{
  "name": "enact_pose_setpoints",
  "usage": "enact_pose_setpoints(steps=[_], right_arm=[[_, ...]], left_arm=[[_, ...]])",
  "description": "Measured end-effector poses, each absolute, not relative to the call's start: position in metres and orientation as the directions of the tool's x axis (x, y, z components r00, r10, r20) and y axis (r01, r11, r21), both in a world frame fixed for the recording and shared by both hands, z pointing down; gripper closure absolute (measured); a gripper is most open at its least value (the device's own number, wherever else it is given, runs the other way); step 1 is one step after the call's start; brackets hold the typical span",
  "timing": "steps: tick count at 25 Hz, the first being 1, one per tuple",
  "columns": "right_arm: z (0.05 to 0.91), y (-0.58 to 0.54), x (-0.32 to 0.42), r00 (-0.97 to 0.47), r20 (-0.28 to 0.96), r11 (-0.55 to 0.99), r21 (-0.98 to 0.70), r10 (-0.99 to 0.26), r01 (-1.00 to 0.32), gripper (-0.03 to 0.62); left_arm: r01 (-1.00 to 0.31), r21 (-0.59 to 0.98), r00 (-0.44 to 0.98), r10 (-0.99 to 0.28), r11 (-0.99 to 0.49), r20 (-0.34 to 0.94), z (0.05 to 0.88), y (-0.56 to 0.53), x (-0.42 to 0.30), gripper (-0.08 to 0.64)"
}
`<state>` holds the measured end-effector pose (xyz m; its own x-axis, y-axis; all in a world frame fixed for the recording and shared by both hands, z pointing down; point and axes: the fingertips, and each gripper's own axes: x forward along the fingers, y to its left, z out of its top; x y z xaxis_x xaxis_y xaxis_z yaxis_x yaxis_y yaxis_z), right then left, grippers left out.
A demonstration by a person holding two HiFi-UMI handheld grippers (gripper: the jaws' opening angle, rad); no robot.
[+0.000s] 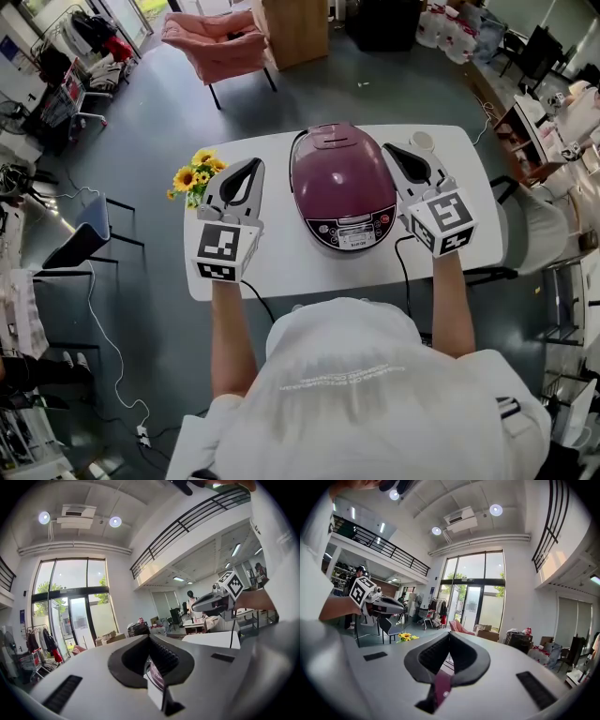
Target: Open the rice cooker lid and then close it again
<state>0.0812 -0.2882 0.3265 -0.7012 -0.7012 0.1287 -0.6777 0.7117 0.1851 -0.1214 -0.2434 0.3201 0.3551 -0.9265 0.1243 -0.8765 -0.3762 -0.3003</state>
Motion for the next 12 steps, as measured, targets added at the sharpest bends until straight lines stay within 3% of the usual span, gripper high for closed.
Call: enact_pose_setpoints(steps=[12], right_arm=[[0.3321, -0.2815, 0.0847, -0.709, 0.145, 0.723, 0.169, -0.690, -0.670, 0.566]], left_arm=[[-0.876, -0.283, 0.363, -0.921, -0.390, 0.145, 0.3290, -0.2331, -0.1165, 0.545]])
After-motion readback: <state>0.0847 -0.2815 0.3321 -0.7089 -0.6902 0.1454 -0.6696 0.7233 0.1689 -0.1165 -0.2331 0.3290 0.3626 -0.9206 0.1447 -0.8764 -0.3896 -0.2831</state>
